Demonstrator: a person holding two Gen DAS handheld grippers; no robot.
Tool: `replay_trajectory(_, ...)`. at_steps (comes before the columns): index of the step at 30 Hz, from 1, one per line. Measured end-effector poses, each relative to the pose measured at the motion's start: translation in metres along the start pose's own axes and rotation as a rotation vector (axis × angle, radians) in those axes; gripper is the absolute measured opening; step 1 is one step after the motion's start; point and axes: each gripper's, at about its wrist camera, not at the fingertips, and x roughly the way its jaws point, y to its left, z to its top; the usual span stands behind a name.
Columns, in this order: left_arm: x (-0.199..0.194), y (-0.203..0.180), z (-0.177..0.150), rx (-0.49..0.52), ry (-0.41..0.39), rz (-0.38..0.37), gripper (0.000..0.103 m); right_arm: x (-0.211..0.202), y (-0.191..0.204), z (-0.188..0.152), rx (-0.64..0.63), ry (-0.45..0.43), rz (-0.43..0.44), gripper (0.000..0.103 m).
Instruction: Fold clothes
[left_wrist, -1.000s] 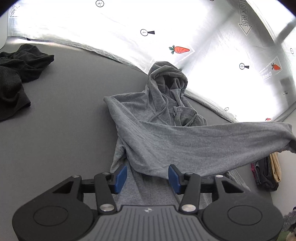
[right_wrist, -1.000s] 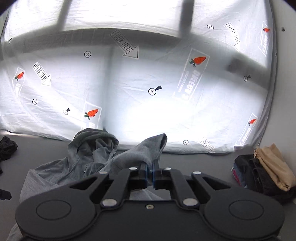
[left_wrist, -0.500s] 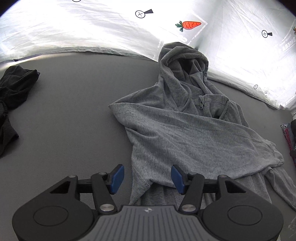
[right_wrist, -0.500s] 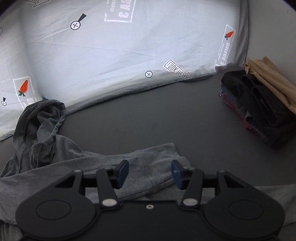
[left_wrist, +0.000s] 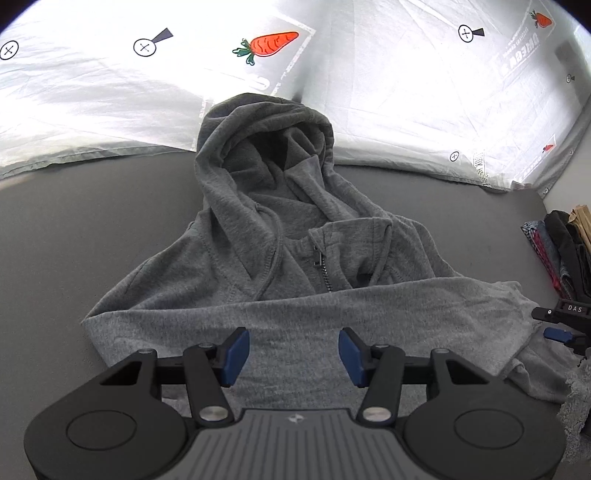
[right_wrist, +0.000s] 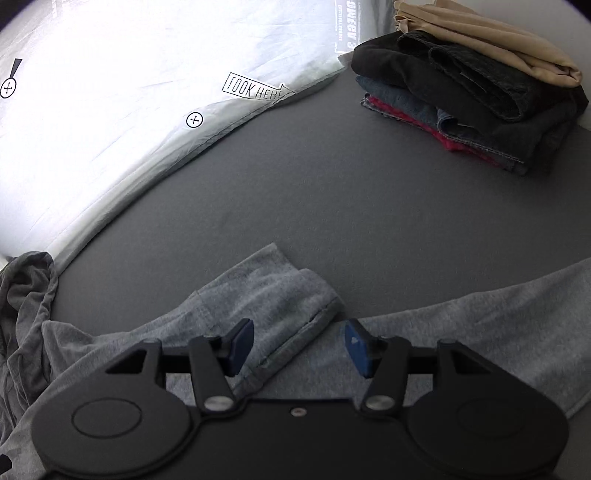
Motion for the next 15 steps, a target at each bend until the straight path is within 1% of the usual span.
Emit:
replay_trajectory(2,0.01,-0.011,0.002,0.015,0.028,-0.013,0.059,0.006,0.0,0.004,0.009,-0.003,-0.001,0.056)
replay_trajectory(3,0.016,-0.014,0.0,0.011,0.048,-0.003,0.059,0.008,0.001,0.005,0.012,-0.007,-0.001,0.054)
replay_trajectory(5,0.026,-0.018,-0.005,0.006,0.076,0.025,0.063,0.009,0.004,0.006,0.015,-0.01,0.005,0.046)
replay_trajectory(6,0.028,-0.019,-0.006,0.0,0.081,0.025,0.066,0.007,0.005,0.006,0.014,-0.016,0.009,0.035)
replay_trajectory(7,0.029,-0.02,-0.007,-0.009,0.08,0.013,0.077,0.004,0.007,0.005,0.012,-0.023,0.013,0.027)
replay_trajectory(8,0.03,-0.021,-0.007,-0.012,0.082,0.009,0.083,0.002,0.009,0.004,0.0,-0.032,0.013,0.024)
replay_trajectory(9,0.031,-0.022,-0.006,-0.011,0.087,0.01,0.083,-0.001,0.01,0.003,-0.015,-0.04,0.013,0.019)
replay_trajectory(10,0.032,-0.023,-0.006,-0.01,0.091,0.012,0.084,-0.003,0.011,0.003,-0.025,-0.046,0.015,0.016)
replay_trajectory(13,0.034,-0.023,-0.005,-0.021,0.092,-0.006,0.092,-0.014,0.009,0.003,-0.022,-0.06,0.036,0.014)
replay_trajectory(15,0.035,-0.023,-0.005,-0.031,0.091,-0.014,0.094,-0.023,0.009,0.004,-0.026,-0.079,0.051,0.013)
